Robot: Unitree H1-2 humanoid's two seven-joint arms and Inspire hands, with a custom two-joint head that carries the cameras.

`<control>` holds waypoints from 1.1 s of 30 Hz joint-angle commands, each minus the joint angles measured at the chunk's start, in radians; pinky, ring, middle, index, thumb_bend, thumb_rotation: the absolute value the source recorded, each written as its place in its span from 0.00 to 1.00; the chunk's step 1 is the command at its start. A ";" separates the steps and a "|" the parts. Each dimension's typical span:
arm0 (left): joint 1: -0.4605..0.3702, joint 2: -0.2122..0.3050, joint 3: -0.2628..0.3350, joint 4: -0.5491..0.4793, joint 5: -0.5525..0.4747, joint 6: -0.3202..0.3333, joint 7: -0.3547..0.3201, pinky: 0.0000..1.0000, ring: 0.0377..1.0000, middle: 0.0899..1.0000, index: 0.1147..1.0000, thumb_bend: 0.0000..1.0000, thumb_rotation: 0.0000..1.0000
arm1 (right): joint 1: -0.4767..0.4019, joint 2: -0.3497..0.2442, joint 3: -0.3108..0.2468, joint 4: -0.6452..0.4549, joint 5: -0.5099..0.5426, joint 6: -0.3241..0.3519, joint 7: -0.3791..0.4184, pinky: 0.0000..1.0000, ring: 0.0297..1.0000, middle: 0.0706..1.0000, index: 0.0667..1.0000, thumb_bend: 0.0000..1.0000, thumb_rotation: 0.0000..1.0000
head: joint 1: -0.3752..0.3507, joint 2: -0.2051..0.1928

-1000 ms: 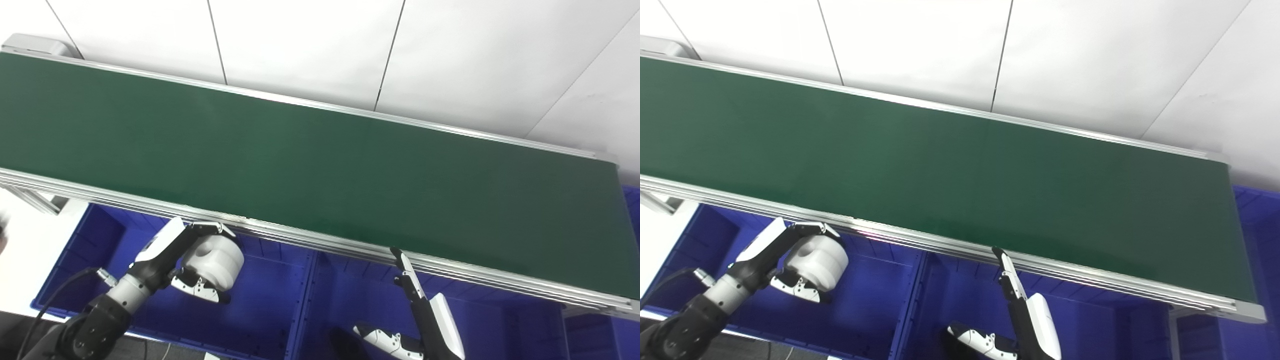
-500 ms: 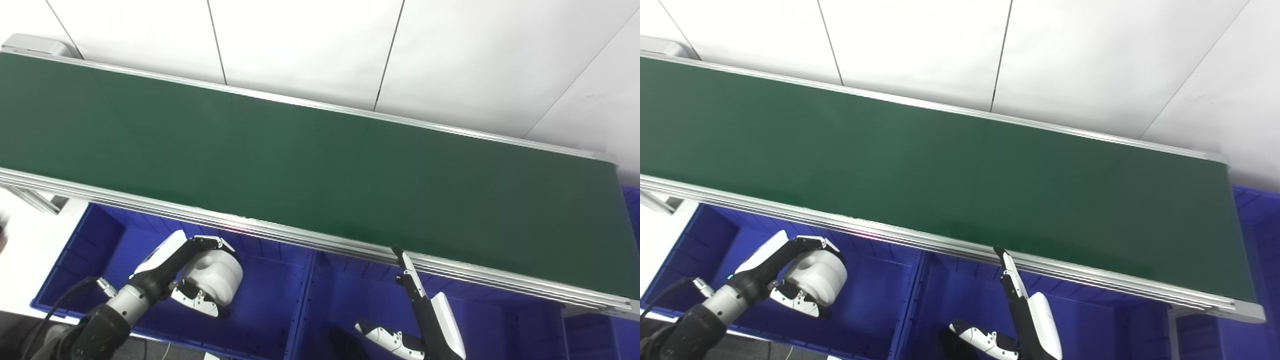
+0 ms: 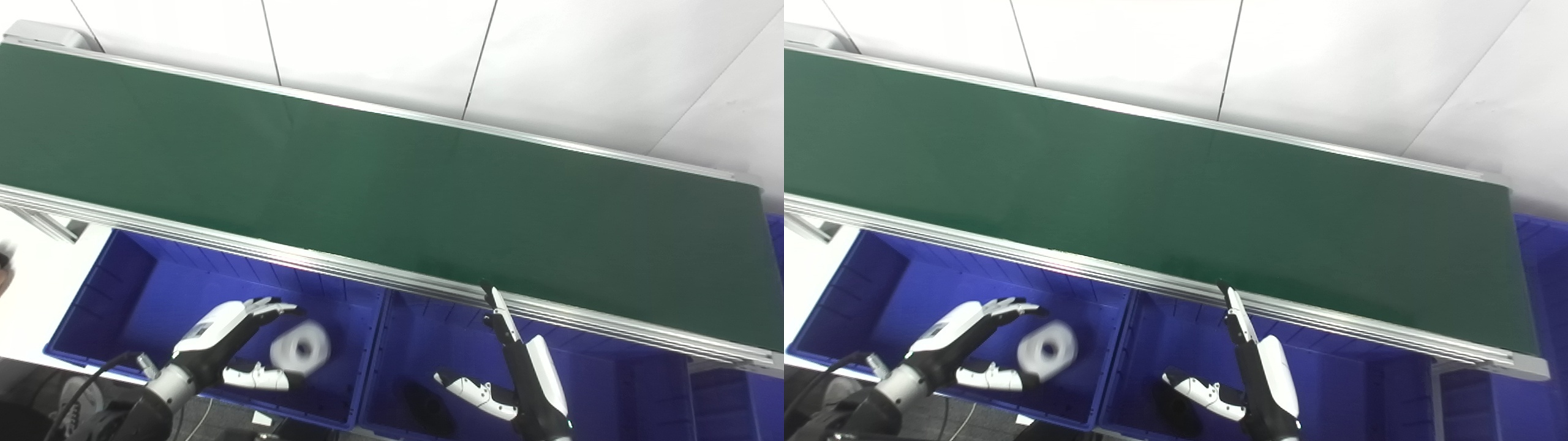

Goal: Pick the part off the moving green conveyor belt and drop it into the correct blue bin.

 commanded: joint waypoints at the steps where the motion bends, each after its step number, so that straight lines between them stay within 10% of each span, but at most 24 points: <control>1: -0.008 0.034 0.015 -0.016 -0.026 -0.049 0.009 1.00 0.95 0.88 0.81 0.84 0.93 | 0.006 0.010 0.005 -0.037 0.010 0.004 0.002 0.87 0.97 1.00 1.00 0.74 0.65 | -0.007 0.001; 12: -0.063 -0.004 -0.014 0.090 -0.297 -0.315 -0.004 0.84 0.85 0.86 0.84 0.85 0.91 | 0.028 0.012 0.025 -0.055 -0.004 0.014 0.005 0.87 0.97 1.00 1.00 0.75 0.64 | -0.150 -0.007; 22: -0.143 0.008 -0.097 0.171 -0.386 -0.323 0.133 0.82 0.86 0.88 0.86 0.81 0.76 | 0.034 0.060 0.062 -0.016 -0.044 0.006 -0.036 0.86 0.96 1.00 1.00 0.77 0.63 | -0.393 -0.029; 28: -0.152 0.091 -0.210 0.203 -0.366 -0.323 0.338 0.86 0.88 0.90 0.89 0.79 0.75 | 0.025 0.089 0.079 0.003 -0.064 0.022 -0.045 0.85 0.97 1.00 1.00 0.77 0.60 | -0.435 -0.031; 33: -0.166 0.110 -0.232 0.221 -0.440 -0.323 0.323 0.83 0.86 0.88 0.88 0.81 0.74 | 0.024 0.095 0.081 0.006 -0.075 0.028 -0.048 0.85 0.97 1.00 1.00 0.78 0.58 | -0.422 -0.031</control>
